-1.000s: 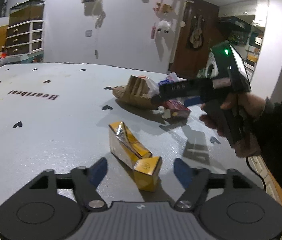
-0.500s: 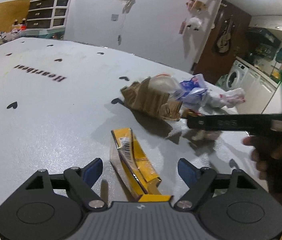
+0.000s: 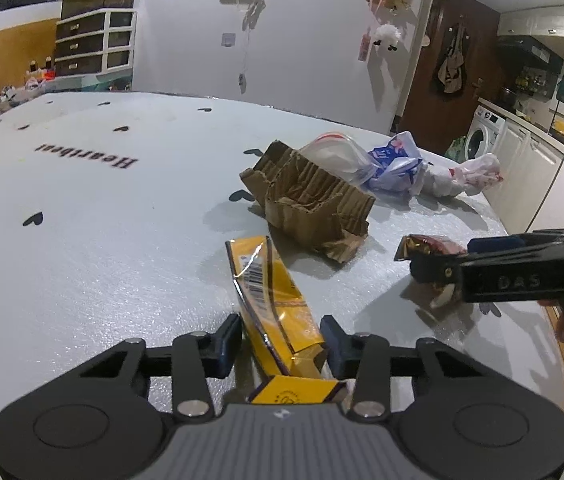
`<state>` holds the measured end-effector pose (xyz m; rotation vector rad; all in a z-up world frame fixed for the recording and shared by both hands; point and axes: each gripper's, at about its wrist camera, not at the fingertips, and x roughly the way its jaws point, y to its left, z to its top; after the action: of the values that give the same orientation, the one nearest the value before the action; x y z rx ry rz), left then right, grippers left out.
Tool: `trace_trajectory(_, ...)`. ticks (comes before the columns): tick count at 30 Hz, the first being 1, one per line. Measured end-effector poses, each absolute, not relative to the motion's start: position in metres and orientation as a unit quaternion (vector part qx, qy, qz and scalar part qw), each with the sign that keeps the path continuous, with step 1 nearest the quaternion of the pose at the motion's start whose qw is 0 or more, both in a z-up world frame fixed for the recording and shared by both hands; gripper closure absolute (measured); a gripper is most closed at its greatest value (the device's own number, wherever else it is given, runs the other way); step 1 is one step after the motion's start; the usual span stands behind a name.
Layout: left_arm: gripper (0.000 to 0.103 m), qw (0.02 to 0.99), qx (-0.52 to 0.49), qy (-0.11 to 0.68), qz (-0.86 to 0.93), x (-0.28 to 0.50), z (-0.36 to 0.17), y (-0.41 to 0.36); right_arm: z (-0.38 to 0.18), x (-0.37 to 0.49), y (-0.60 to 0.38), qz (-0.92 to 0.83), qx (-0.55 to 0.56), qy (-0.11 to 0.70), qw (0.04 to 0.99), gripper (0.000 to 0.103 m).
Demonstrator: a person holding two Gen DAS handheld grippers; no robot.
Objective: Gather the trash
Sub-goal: 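Grasp the yellow snack box with the left tool while the right grasps the red pack, then carry the yellow box and red pack in both tools over the wastebasket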
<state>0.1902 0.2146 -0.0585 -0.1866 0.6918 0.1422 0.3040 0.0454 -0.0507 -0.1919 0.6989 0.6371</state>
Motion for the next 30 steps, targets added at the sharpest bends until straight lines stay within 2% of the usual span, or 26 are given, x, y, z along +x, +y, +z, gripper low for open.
trace_trajectory(7,0.063,0.938,-0.084,0.327,0.080,0.183,-0.050,0.213,-0.060,0.310,0.050,0.289,-0.095,0.346,0.887,0.015)
trace_trajectory(13,0.065,0.941,-0.080,0.317,0.091,0.177,-0.042,0.214,-0.063,0.307,0.044,0.284,-0.088,0.352,0.887,0.022)
trace_trajectory(30,0.068,0.947,-0.069,0.296,0.100,0.155,-0.025,0.186,-0.028,0.240,-0.006,0.269,-0.080,0.294,0.914,0.023)
